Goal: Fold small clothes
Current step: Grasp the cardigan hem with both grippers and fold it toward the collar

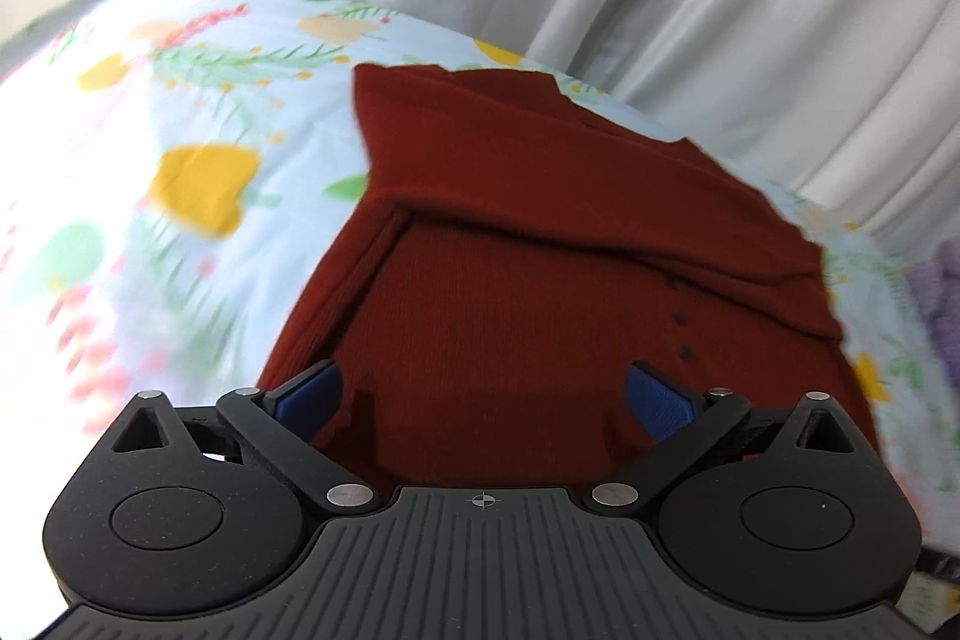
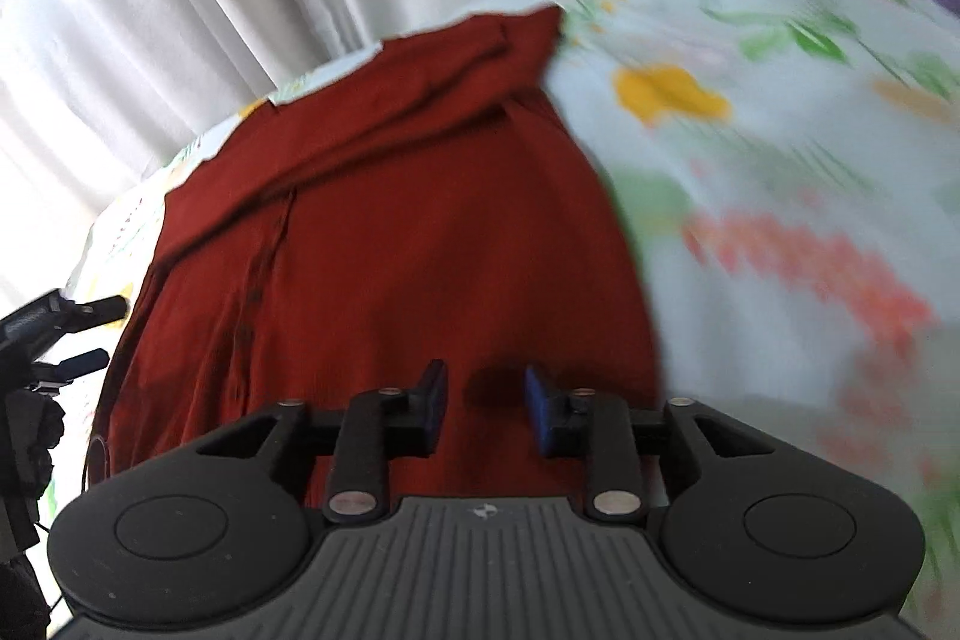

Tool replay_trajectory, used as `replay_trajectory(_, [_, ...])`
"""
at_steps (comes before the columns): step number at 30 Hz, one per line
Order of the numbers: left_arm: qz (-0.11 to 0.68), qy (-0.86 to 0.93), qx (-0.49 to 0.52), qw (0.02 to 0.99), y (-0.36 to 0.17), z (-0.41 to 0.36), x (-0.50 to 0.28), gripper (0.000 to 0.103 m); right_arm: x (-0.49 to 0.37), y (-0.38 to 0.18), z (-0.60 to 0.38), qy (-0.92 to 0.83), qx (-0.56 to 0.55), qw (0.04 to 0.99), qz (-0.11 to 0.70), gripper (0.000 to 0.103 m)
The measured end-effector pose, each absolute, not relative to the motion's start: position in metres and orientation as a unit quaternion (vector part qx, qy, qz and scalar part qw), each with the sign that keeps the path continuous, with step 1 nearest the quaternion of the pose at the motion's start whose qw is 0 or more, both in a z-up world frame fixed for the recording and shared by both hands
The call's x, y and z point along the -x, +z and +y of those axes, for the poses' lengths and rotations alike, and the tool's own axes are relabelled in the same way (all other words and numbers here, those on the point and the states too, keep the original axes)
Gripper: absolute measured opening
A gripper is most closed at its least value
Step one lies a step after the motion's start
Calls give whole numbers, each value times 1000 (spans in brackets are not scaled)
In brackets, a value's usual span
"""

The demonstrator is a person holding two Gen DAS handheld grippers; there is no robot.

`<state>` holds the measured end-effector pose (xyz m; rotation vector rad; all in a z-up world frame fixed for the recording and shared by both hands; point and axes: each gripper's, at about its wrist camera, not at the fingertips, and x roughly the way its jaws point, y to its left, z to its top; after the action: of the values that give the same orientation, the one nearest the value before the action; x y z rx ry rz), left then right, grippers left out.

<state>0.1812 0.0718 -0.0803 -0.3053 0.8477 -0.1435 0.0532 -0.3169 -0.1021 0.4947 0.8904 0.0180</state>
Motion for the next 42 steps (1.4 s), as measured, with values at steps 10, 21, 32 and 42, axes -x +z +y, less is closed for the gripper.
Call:
replay_trajectory(10, [465, -63, 239, 850, -87, 140, -85, 103, 12, -119, -356, 14, -353, 821, 448, 37])
replay_trajectory(21, [492, -90, 321, 804, -107, 162, -62, 102, 11, -134, -358, 36, -405, 791, 457, 26])
replay_trajectory(32, [524, -93, 315, 786, -119, 163, -70, 73, 9, -137, -354, 42, -411, 787, 458, 11])
replay_trajectory(42, [539, -88, 321, 774, -127, 169, -71, 21, 3, -134, -354, 54, -417, 787, 452, 7])
